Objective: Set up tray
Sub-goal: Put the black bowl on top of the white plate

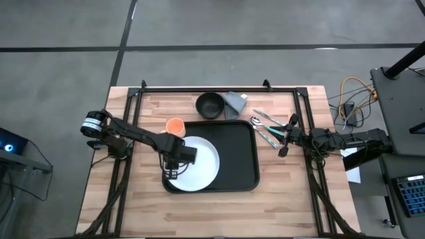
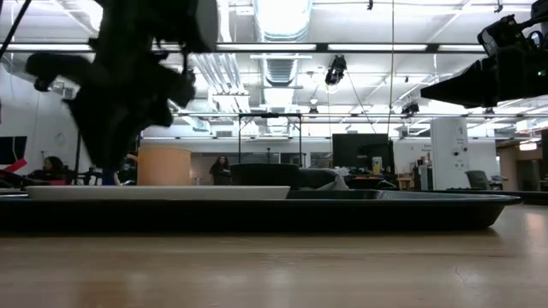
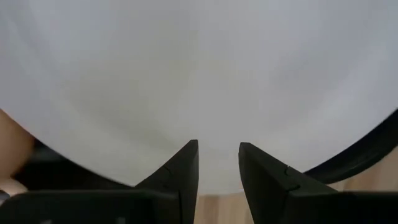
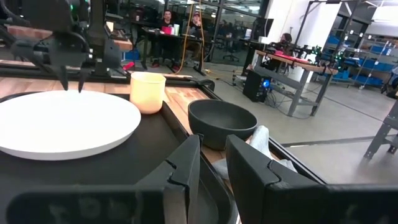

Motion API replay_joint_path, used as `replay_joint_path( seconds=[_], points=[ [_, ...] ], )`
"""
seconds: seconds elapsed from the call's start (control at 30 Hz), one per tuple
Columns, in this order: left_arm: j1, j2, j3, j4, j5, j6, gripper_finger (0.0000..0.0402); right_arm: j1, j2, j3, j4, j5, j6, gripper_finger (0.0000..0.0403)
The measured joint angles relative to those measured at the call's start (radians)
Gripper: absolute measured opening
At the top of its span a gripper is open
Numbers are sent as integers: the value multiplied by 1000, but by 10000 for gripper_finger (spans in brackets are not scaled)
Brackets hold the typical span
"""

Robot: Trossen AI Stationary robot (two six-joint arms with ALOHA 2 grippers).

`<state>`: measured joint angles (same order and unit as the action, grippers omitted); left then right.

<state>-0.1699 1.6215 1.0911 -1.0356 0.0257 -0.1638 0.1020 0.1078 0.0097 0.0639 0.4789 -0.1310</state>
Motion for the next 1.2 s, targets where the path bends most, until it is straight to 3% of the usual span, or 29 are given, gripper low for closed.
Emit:
replay_joint_path(
  seconds=[0.27, 0.43, 0.63, 0.8, 1.2],
  points=[
    [0, 0, 112, 75, 0, -21, 96, 0, 0, 0, 0, 0, 0, 68],
    [0, -1, 106, 160, -1, 20, 96, 0, 0, 0, 0, 0, 0, 68],
    [13, -4, 29, 291, 0, 137, 96, 0, 0, 0, 0, 0, 0, 68],
    [42, -43, -15, 376, 0, 145, 96, 0, 0, 0, 0, 0, 0, 68],
    [60, -276, -296, 697, 0, 177, 96, 0, 1, 0, 0, 0, 0, 68]
  ],
)
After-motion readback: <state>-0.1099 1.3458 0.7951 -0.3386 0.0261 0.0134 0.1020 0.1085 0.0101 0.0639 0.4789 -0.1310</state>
